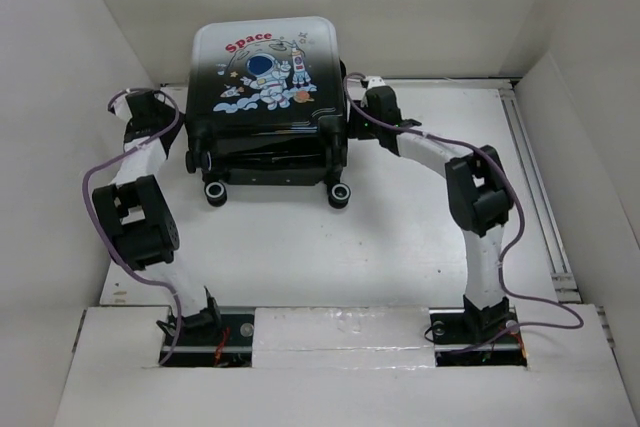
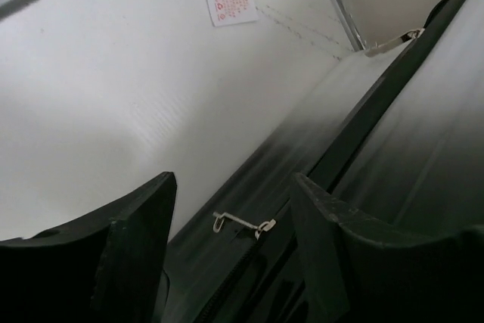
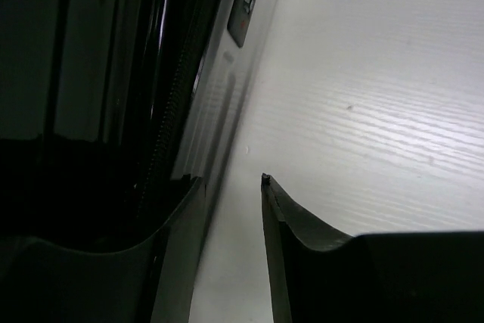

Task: Pack the luggage

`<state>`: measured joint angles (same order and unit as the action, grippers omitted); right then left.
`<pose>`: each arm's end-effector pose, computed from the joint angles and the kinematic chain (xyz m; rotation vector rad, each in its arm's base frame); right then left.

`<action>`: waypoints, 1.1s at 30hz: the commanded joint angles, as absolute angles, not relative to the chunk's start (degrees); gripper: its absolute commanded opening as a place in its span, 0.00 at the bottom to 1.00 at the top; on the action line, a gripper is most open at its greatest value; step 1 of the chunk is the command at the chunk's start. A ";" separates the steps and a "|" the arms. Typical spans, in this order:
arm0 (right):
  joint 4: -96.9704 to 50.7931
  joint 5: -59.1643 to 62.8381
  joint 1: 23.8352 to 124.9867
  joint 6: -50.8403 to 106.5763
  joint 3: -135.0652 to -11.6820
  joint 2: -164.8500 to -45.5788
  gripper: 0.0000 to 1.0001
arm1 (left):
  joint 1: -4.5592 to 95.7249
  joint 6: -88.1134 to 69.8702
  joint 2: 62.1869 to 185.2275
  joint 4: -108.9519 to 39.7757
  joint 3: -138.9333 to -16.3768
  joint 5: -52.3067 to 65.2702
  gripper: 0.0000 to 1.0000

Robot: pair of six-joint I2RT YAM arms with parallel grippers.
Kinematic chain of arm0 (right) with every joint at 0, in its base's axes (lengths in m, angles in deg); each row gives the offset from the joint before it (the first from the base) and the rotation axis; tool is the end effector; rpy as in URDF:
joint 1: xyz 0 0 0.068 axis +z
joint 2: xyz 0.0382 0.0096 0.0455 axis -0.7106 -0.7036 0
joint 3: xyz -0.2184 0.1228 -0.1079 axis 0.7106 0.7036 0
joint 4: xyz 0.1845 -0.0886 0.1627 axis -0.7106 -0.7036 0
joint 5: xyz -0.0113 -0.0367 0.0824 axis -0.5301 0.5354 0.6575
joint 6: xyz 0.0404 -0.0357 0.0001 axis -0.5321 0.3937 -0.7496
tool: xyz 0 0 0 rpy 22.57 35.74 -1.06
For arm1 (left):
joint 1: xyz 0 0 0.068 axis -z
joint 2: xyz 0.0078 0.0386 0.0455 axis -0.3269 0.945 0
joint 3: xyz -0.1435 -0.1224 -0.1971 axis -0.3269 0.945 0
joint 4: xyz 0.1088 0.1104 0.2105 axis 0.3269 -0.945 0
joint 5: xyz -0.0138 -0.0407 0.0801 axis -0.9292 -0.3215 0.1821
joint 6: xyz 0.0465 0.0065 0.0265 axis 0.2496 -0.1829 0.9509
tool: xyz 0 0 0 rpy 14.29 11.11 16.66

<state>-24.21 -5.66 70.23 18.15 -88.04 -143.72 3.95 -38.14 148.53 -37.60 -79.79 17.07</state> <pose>0.4420 0.2057 0.2192 -0.1587 2.1365 0.4317 0.3966 0.1087 0.2707 -0.9792 1.7975 -0.2368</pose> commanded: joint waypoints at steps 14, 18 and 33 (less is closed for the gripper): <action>-9.31 -8.08 80.44 13.15 -52.17 -113.47 0.38 | 20.64 -47.46 125.85 -20.87 -42.78 8.23 0.53; -9.31 -10.90 79.92 13.15 -42.67 -102.82 0.38 | 22.25 -45.45 119.34 -20.70 -37.66 6.67 0.53; -11.33 3.43 80.40 21.15 -40.44 -94.89 0.65 | 25.50 -42.71 93.13 -22.37 -32.99 14.49 0.55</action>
